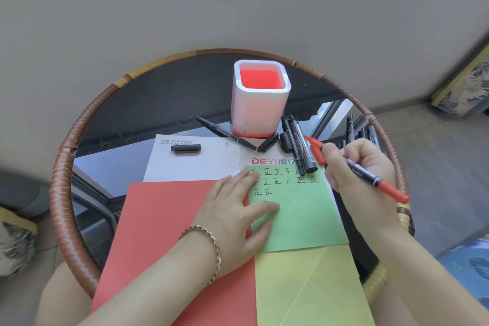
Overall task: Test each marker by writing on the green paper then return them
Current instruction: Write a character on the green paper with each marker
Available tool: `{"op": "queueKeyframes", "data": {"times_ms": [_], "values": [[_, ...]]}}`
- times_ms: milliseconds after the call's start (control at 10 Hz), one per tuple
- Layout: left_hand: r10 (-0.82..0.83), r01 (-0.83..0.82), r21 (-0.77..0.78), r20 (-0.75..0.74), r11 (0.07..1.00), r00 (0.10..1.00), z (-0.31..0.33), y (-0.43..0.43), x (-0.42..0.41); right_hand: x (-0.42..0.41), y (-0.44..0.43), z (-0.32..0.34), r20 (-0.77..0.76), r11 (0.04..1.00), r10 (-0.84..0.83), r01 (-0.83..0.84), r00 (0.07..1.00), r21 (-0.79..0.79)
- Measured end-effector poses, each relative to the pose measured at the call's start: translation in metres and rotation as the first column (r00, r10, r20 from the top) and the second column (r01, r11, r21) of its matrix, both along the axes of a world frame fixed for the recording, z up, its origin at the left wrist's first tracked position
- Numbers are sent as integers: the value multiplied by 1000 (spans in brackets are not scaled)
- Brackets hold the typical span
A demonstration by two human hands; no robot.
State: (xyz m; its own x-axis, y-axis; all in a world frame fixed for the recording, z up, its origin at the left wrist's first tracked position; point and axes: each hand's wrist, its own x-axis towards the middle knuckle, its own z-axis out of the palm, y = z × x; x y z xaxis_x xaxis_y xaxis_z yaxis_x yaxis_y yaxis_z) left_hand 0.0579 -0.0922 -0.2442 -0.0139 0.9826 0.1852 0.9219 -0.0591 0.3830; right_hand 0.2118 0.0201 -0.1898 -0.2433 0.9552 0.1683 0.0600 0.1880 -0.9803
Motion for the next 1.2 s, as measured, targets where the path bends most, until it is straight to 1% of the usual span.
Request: {"op": "queueKeyframes", "data": {"times_ms": [100,200,300,400,500,600,700,900,1000,1200], "values": [[1,-1,-3,3,1000,1000,0,0,0,-6,-2,-4,-12,996,62,-63,998,-66],[1,-1,-8,-3,1000,1000,0,1,0,-17,-5,-7,-4,966,205,-203,979,-158],[1,-1,-11,1,1000,1000,0,1,0,-26,-12,-11,22,952,252,-244,967,-186],[0,0,-9,3,1000,1000,-1,0,0,-32,-13,-16,51,978,157,-148,986,-148],[0,0,-3,10,1000,1000,-1,1,0,-33,-12,-29,91,995,-73,78,993,-57],[2,-2,-9,13,1000,1000,-1,1,0,-32,-9,-39,121,984,-178,178,977,13],[3,-3,-7,15,1000,1000,0,1,1,-32,-6,-45,134,978,-211,208,968,32],[3,-2,-9,13,1000,1000,1,1,1,-36,-9,-46,180,986,-163,155,970,59],[-1,1,-11,10,1000,1000,2,1,1,-36,-10,-46,225,985,-160,140,961,106],[-2,2,-15,10,1000,1000,2,1,1,-37,-9,-45,226,985,-162,143,961,100]]}}
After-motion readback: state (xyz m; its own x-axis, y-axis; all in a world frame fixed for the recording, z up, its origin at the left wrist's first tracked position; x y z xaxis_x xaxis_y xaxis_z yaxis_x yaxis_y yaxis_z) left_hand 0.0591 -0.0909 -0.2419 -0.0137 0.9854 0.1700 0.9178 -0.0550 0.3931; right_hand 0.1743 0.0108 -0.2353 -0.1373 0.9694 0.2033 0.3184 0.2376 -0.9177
